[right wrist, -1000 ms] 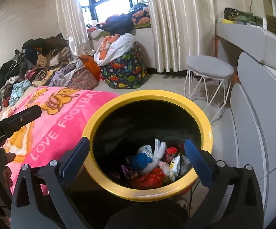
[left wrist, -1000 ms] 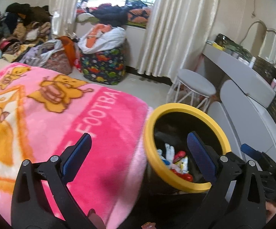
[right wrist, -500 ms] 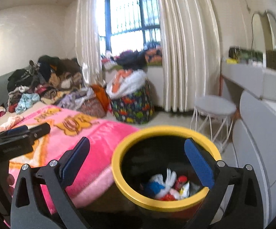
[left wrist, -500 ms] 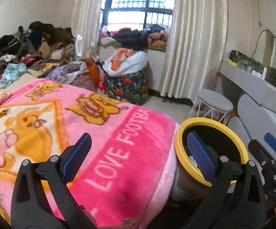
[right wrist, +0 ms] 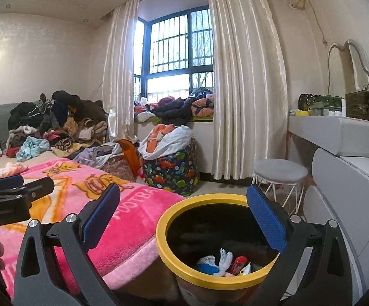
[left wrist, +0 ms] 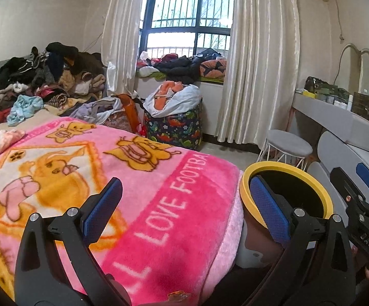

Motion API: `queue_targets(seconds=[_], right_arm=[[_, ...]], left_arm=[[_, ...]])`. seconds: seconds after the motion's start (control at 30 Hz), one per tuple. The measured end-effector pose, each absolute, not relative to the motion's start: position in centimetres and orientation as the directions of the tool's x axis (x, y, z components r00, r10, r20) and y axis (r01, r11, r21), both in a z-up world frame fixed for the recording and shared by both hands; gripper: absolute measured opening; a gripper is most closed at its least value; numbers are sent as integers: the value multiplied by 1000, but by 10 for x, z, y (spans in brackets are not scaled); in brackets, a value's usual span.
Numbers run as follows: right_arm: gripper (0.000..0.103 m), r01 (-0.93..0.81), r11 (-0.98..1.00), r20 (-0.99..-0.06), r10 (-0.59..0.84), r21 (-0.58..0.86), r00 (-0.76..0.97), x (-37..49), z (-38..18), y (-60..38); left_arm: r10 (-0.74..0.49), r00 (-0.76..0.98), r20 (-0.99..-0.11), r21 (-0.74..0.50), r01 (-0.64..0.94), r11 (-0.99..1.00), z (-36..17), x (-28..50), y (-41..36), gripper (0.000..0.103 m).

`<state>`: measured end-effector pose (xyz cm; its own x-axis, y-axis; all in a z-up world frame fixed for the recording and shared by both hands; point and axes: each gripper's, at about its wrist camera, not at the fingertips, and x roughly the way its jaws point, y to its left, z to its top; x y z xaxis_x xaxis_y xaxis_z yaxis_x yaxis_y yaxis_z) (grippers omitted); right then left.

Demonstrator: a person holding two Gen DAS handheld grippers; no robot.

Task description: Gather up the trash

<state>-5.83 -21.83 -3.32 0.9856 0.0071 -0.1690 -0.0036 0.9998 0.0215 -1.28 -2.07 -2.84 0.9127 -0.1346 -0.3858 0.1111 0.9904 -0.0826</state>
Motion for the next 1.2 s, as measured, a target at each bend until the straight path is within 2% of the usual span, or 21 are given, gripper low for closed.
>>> queue_targets(seconds=[1.2], right_arm=[[97, 10, 999, -199, -2, 40, 980, -58, -42, -220]], left_arm=[[-132, 915, -382, -97, 103, 990, -34, -17, -16, 92]])
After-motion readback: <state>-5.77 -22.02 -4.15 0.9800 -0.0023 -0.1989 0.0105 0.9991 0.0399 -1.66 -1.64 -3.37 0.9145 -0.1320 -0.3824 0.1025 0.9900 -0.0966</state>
